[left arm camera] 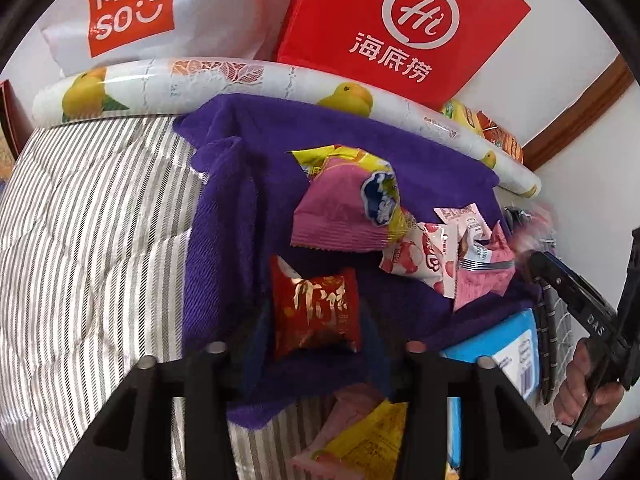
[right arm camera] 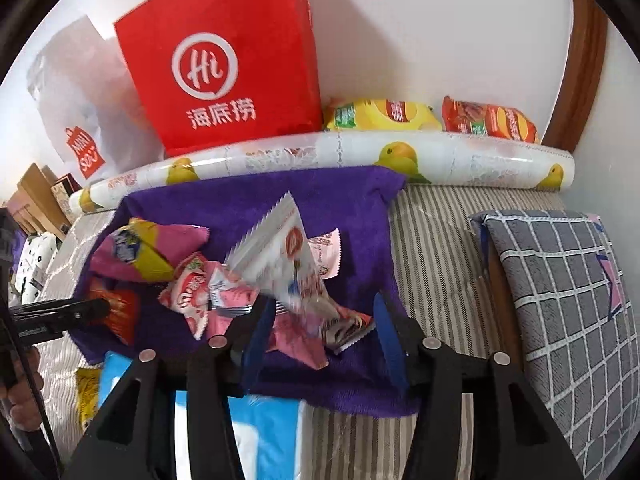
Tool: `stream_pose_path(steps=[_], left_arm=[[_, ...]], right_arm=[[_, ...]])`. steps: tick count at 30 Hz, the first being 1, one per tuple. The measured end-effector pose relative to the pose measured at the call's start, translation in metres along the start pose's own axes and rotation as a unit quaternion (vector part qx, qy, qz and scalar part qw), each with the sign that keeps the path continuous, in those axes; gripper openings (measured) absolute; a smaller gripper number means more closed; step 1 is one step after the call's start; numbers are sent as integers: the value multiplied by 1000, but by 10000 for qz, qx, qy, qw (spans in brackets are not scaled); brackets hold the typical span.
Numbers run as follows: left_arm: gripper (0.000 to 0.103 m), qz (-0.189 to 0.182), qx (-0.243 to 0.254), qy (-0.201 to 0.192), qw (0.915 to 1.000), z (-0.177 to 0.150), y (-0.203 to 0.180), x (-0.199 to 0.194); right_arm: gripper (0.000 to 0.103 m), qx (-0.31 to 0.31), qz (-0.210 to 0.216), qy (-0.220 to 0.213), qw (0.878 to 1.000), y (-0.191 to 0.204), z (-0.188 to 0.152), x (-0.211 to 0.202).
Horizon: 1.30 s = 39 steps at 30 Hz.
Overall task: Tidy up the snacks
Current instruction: 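Lower and release the red chip bag with the left tool while the right tool releases the stick packet, then reach the right tool to the blue snack packet while the left tool withdraws toward the pile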
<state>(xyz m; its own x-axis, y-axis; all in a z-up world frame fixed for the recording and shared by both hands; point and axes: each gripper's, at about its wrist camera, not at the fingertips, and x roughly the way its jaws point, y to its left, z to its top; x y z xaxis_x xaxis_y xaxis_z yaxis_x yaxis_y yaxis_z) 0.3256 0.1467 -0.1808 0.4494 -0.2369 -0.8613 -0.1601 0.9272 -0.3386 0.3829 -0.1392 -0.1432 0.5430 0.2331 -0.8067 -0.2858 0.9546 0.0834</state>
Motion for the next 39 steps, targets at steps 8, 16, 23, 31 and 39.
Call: stream_pose_path(steps=[8,16,23,31,39], left_arm=[[56,-123,47,-160,9998,-13,-1,-30],[56,-182,244,-388,9988,-35,-6,-61],[56,-193,389,-554,9975,-56,-11,-88],[56,-65,456,-607,9971,-83,-8,-108],[60,-29,337,-444,9984,-106,-1,-111]], right_arm=[[54,-108,87,-143,9998,15,-9,-26],[54,-139,-125,-491,9986,34,-31,-72],[55,-164,-295,-704,9969,53,-55,-108],[55,58,-18,-591,9982,59,-91,-122],[55,80,404,161,9990,73,-138,-105]])
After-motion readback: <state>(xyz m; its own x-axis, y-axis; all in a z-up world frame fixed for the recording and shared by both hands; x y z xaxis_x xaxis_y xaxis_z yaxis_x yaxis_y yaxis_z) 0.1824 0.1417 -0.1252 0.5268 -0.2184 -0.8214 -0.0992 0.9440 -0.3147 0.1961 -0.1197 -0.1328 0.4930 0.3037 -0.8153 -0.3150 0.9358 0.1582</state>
